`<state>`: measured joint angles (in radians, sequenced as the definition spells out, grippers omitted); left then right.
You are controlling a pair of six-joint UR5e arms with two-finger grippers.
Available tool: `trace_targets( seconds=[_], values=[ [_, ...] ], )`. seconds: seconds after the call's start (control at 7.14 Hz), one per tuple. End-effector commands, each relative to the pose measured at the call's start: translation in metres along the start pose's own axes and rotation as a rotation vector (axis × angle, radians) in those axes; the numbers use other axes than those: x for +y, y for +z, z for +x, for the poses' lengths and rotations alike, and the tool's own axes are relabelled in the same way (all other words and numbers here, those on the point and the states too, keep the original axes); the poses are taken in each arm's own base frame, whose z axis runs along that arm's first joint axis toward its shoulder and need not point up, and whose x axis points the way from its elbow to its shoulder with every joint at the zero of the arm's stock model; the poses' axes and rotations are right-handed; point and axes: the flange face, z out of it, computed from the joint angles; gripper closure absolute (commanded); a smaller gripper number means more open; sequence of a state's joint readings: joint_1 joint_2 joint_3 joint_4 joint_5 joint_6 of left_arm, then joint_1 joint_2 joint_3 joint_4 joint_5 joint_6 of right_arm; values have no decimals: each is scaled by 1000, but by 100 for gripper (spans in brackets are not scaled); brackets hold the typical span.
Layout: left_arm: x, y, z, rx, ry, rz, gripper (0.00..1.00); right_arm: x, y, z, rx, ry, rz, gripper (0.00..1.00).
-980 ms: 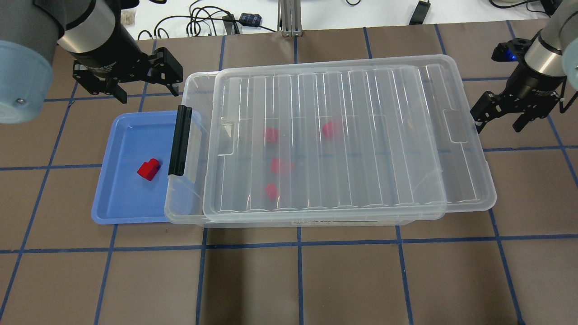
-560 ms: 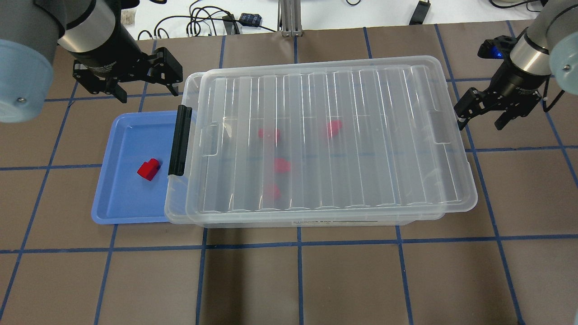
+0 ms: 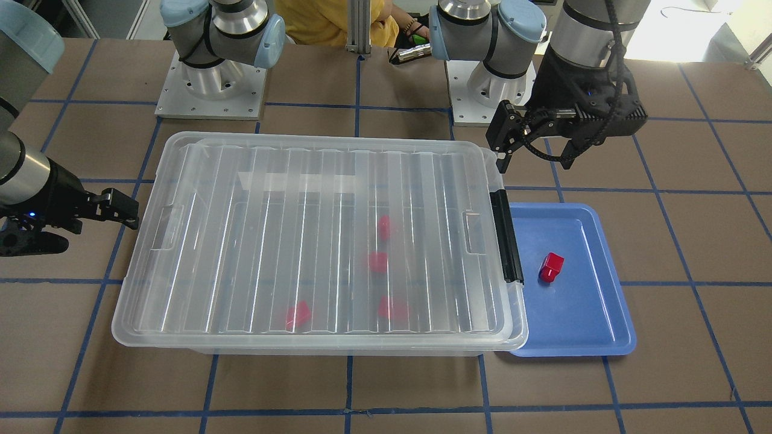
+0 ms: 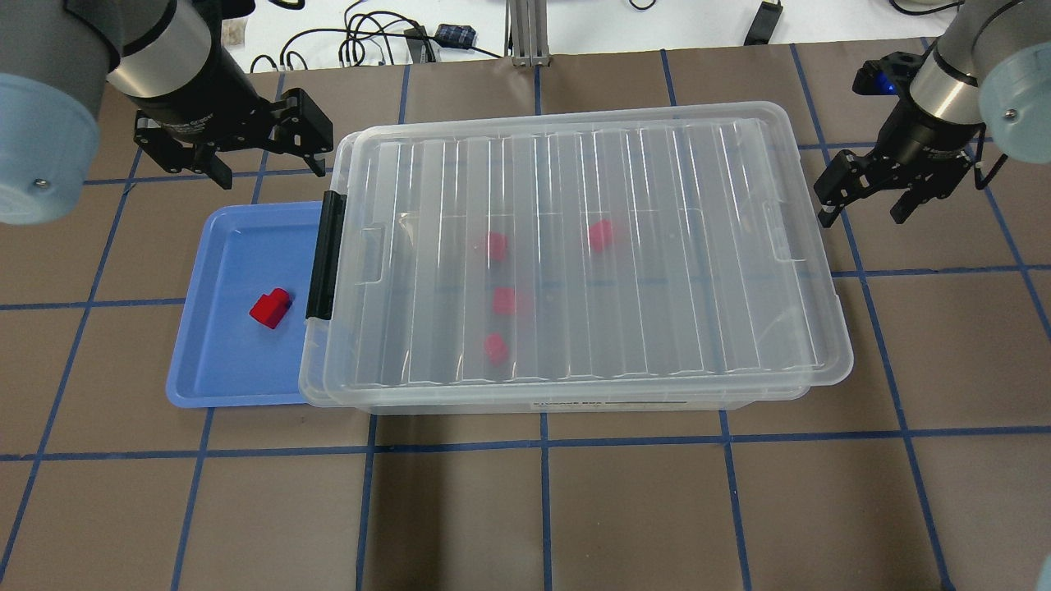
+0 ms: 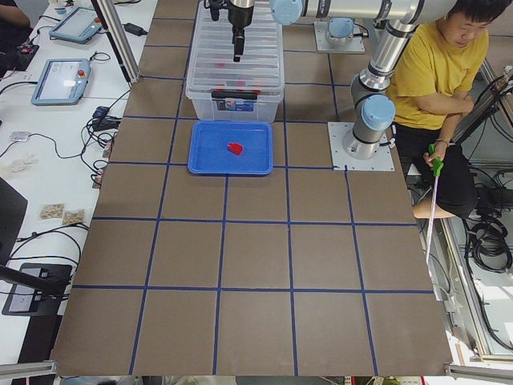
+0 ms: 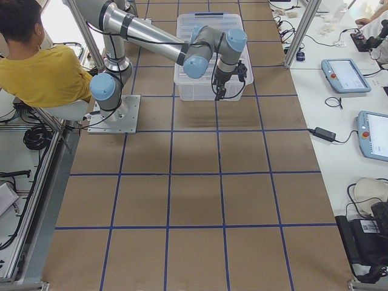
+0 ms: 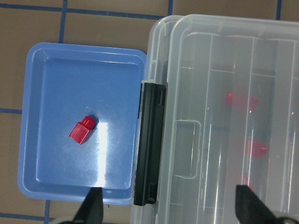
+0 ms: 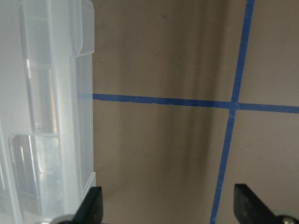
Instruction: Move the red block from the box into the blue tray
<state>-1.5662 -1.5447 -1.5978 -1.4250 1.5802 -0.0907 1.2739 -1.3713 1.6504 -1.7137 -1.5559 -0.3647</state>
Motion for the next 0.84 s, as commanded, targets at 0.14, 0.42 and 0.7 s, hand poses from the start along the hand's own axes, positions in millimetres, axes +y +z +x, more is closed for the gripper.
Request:
trace_targets(
  seconds=[0.14, 0.42, 0.7],
  values=[
    [0, 0, 0, 0, 0, -1, 0, -2, -91, -4, 46, -13, 18, 0],
    [1, 0, 0, 0, 0, -1, 0, 18, -140, -97, 75, -39, 60, 0],
    [0, 1, 0, 0, 0, -2, 0, 59, -138, -173, 71, 13, 77, 0]
  ],
)
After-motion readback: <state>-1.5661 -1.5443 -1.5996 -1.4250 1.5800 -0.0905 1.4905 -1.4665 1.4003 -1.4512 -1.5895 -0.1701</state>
